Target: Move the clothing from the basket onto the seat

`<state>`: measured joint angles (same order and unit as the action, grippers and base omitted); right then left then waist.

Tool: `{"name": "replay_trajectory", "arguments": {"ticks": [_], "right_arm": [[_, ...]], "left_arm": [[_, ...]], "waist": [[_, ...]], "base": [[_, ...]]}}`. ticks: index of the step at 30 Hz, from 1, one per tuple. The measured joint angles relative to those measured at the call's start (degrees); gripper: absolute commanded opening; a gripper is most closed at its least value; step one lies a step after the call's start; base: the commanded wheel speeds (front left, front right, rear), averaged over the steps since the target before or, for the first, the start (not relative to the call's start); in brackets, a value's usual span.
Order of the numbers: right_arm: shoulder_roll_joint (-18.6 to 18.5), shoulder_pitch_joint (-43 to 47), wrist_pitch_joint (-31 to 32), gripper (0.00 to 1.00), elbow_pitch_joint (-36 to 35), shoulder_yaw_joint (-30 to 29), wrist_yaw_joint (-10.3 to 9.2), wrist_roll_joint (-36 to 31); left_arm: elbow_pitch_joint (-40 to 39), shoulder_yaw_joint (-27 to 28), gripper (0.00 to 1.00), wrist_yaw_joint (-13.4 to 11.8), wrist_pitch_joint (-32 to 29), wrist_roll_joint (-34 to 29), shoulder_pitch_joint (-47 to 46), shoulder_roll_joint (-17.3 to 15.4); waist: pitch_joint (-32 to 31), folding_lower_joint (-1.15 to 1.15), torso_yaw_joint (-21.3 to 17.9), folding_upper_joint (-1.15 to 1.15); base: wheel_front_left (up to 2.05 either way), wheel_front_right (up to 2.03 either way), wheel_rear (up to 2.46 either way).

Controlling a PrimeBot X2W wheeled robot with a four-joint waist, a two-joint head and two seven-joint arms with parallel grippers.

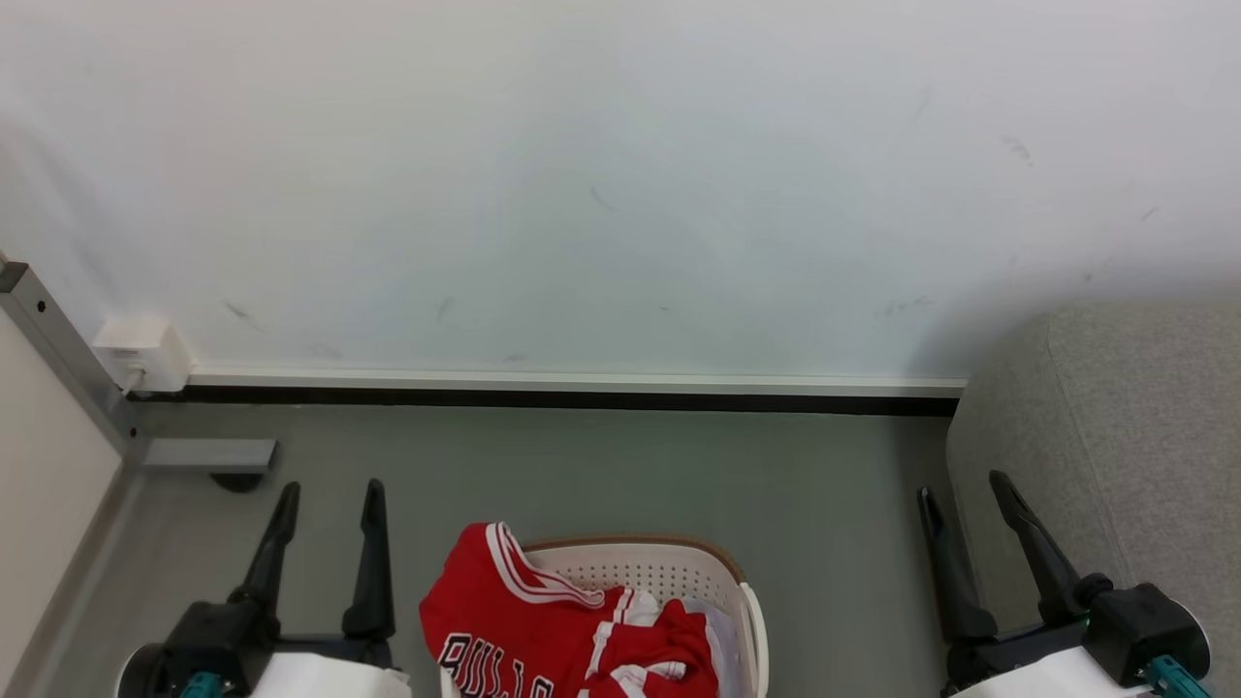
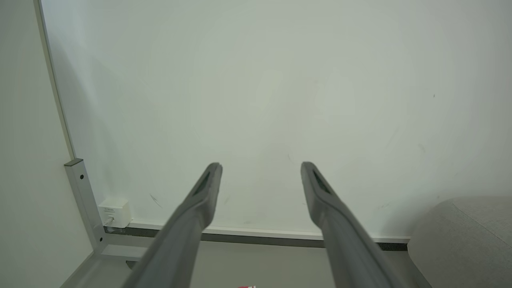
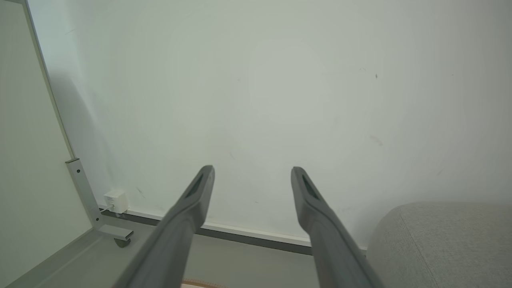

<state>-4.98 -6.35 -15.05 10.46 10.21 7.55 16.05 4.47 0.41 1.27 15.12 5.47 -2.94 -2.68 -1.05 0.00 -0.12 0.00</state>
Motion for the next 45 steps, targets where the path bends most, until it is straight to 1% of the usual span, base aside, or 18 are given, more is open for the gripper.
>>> {"name": "replay_trajectory", "arguments": {"ticks": [6,13,18,23,31,35,38,42,45], "right_arm": [[0.13,-0.25,0.0,1.0,-0.16,-0.3,0.0,0.01],[-0.01,-2.5,-0.01,1.0,-0.57,-0.87,0.0,0.01],[-0.08,-5.22,-0.1,1.0,-1.44,-1.08,0.0,0.01],[-0.14,-8.3,-0.11,1.0,-2.18,-0.01,0.0,-0.38],[-0.16,-12.65,-0.12,1.0,-3.68,-0.42,0.0,-0.54],[-0.01,-15.03,-0.12,1.0,-4.57,-0.43,0.0,-0.65],[0.25,-16.88,-0.12,1.0,-5.35,-0.74,0.0,-0.87],[0.6,-18.91,-0.12,1.0,-6.25,-0.99,0.0,-0.89],[1.04,-20.34,-0.12,1.0,-6.91,-0.74,0.0,-0.96]], "left_arm": [[-0.08,0.15,1.0,0.03,0.0,0.7,0.01,-0.02],[-0.05,0.18,1.0,0.45,0.01,1.32,-0.54,-0.02],[0.05,-0.16,1.0,0.85,0.01,1.87,-2.8,-0.02],[0.78,-0.38,1.0,1.85,0.01,2.46,-5.8,-0.02],[3.38,-0.54,1.0,3.6,0.01,1.98,-11.7,-0.02],[5.78,-0.58,1.0,4.42,0.01,2.46,-15.04,-0.01],[9.72,-0.69,1.0,5.11,0.01,3.42,-17.61,0.01],[16.75,-1.51,1.0,5.65,0.0,3.56,-21.97,-0.08],[23.52,-3.05,1.0,5.84,0.01,3.83,-25.53,-0.88]], "waist": [[0.67,0.0,-0.62,0.0],[2.95,0.0,-2.05,0.0],[6.24,0.0,-3.03,0.0],[10.41,0.01,-4.19,0.0],[17.63,0.01,-6.1,0.0],[21.35,0.01,-7.07,0.0],[24.26,0.02,-7.91,0.0],[28.07,0.02,-9.1,0.0],[30.82,0.02,-10.15,0.0]], "base": [[0.0,0.0,0.0],[0.0,0.0,0.0],[0.0,0.0,0.0],[0.0,0.0,0.0],[0.0,0.0,0.0],[0.0,0.0,0.0],[0.0,0.0,0.0],[0.0,0.0,0.0],[0.0,0.0,0.0]]}}
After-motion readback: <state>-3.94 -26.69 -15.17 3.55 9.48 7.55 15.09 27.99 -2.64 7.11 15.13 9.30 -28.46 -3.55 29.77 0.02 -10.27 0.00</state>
